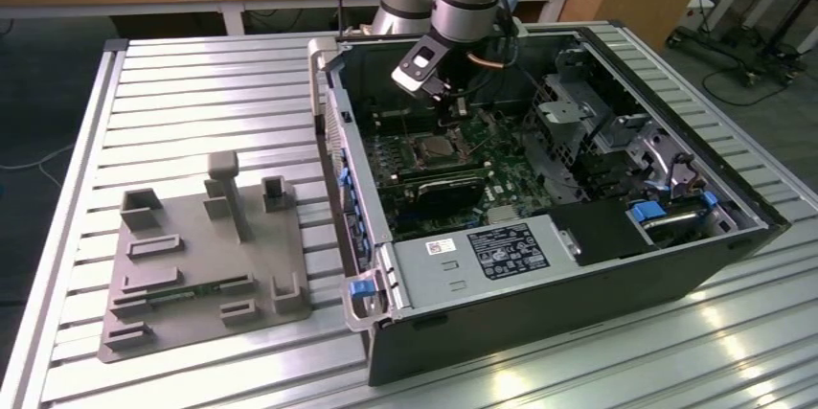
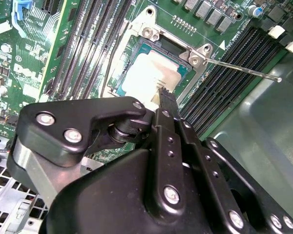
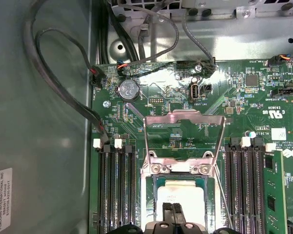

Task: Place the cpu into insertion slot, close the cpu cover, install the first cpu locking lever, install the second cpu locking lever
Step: 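Close the cpu cover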

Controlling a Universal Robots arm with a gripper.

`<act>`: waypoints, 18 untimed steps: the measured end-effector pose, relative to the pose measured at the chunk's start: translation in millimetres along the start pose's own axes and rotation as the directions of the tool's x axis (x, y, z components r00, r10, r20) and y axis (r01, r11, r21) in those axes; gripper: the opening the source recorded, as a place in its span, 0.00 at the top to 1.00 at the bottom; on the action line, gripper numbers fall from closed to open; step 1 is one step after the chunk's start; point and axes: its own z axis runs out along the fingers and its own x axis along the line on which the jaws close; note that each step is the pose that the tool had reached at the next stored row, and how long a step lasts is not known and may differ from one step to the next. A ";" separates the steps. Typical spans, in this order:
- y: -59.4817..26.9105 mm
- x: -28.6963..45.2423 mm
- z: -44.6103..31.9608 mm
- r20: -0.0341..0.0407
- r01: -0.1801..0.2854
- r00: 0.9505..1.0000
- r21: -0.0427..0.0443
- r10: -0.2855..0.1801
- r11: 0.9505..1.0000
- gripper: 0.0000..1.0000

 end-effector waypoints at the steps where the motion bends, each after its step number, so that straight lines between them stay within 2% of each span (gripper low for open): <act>1: 0.0 0.0 0.0 0.000 0.000 1.000 0.000 0.000 1.000 0.89; 7: 0.1 0.0 -1.7 0.000 0.000 1.000 0.000 0.000 1.000 0.89; 12: 0.3 0.2 -6.6 0.000 0.000 1.000 0.000 0.000 1.000 0.89; 18: 0.7 0.2 -6.6 0.000 0.000 1.000 0.000 0.000 1.000 0.89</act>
